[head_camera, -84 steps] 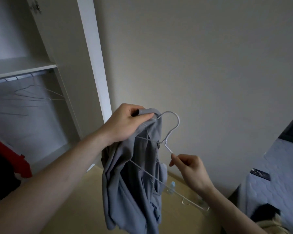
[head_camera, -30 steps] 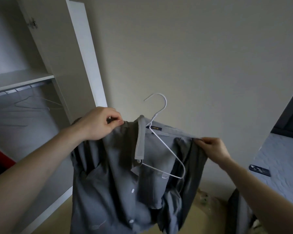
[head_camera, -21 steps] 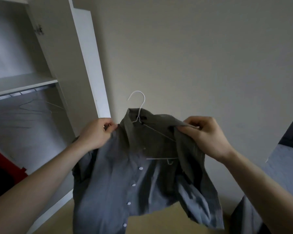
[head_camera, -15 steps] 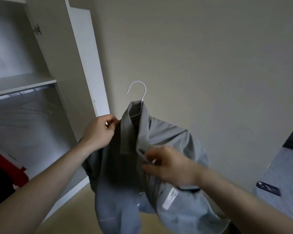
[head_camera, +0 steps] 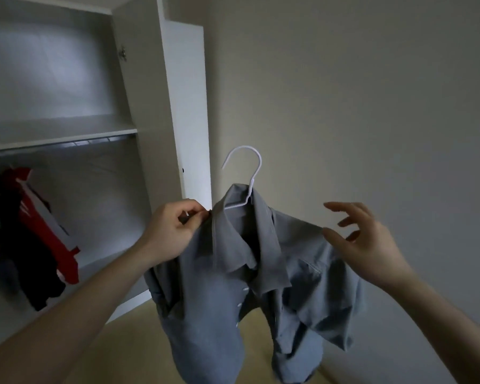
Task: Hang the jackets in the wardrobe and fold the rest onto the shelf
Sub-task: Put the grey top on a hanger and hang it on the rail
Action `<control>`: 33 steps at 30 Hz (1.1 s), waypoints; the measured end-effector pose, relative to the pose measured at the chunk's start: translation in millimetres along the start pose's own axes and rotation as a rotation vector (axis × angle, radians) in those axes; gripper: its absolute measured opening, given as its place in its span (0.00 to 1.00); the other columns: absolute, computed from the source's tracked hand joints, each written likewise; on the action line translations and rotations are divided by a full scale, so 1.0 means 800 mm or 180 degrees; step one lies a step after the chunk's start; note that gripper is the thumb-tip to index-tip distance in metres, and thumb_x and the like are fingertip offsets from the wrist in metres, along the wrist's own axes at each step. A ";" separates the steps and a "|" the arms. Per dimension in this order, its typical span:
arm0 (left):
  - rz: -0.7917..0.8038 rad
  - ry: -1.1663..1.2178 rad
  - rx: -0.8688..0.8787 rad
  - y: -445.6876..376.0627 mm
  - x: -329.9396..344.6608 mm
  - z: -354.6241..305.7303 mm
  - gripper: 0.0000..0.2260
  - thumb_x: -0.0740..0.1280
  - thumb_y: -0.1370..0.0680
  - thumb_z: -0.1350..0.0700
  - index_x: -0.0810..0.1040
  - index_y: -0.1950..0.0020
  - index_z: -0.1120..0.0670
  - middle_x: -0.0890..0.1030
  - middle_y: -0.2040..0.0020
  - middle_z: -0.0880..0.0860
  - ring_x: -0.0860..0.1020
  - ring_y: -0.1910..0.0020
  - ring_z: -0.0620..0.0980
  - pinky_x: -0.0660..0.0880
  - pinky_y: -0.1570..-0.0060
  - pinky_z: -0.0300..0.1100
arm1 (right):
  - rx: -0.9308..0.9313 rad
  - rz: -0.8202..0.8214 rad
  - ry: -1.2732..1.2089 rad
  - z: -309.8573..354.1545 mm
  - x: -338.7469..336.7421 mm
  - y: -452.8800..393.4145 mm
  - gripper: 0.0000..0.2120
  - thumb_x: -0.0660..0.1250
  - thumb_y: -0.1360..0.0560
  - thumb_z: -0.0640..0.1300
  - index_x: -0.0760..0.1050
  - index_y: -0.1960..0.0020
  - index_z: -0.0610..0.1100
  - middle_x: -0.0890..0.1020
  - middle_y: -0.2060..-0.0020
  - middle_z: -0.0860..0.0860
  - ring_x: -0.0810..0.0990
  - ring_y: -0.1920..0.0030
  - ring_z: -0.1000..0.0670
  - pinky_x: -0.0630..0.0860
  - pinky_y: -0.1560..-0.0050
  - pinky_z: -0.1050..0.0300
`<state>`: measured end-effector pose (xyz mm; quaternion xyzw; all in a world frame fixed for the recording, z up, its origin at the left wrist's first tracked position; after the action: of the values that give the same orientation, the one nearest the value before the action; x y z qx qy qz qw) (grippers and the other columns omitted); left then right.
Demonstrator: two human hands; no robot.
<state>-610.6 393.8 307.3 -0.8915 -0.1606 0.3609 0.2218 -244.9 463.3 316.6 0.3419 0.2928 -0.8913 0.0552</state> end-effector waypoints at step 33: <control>-0.0083 -0.0489 -0.1540 -0.007 -0.294 0.415 0.24 0.61 0.17 0.60 0.68 0.21 0.48 0.69 0.26 0.46 0.66 0.28 0.42 0.60 0.26 0.37 | 0.0336 0.1898 -0.1393 0.227 0.608 -0.181 0.13 0.60 0.16 0.57 0.79 0.50 0.52 0.83 0.60 0.54 0.82 0.56 0.52 0.77 0.48 0.46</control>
<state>-1010.3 386.3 231.6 -0.8865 -0.2701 0.3757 -0.0062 -762.9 530.1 182.9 0.2159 0.1153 -0.9019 0.3560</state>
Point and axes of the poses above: each hand's wrist, its own y-axis away from the middle knuckle, its own x-axis out of the palm, z = x × y, the point moved 4 cm from there along -y, towards the middle knuckle
